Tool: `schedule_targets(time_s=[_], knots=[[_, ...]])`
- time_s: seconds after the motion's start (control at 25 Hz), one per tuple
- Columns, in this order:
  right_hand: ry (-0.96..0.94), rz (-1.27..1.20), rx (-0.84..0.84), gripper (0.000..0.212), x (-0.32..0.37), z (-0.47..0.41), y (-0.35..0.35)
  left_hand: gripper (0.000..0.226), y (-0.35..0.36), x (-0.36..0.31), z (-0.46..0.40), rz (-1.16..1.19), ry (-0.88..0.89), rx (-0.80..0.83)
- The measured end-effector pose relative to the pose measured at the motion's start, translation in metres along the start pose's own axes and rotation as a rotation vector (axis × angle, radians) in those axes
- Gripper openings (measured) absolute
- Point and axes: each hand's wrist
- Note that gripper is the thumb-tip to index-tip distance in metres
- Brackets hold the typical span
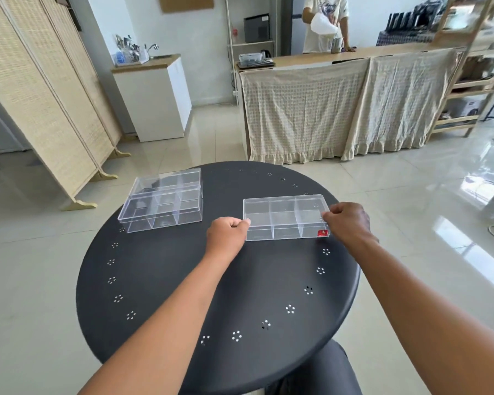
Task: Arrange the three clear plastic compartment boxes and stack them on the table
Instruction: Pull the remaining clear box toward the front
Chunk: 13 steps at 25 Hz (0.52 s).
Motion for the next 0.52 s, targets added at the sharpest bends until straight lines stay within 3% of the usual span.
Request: schedule_targets(time_s=[0.16,0.28,0.36,0.44,0.52], knots=[[-0.011,0.018,0.057,0.034,-0.007,0.002,0.000,0.021,0.002,0.007,-0.003,-0.036,-0.043,-0.001],[-0.115,0.190,0.221,0.088,-0.004,0.007,-0.007,0.025,-0.003,0.002,-0.001,0.048,-0.101,-0.078],[-0.248,0.350,0.327,0.106,0.002,0.013,-0.010,0.022,-0.005,0.001,0.001,0.112,-0.113,-0.103],[-0.302,0.459,0.374,0.097,0.006,0.023,-0.007,0.022,-0.008,0.003,0.003,0.186,-0.125,-0.081],[-0.324,0.506,0.327,0.069,0.007,0.034,-0.001,0.016,-0.014,0.008,0.006,0.229,-0.130,-0.050]])
Point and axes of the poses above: each hand's wrist, its own z-axis away from the middle knuckle, its own y-axis out of the palm, x = y × z, and after that the axes turned 15 degrees about y, right-handed
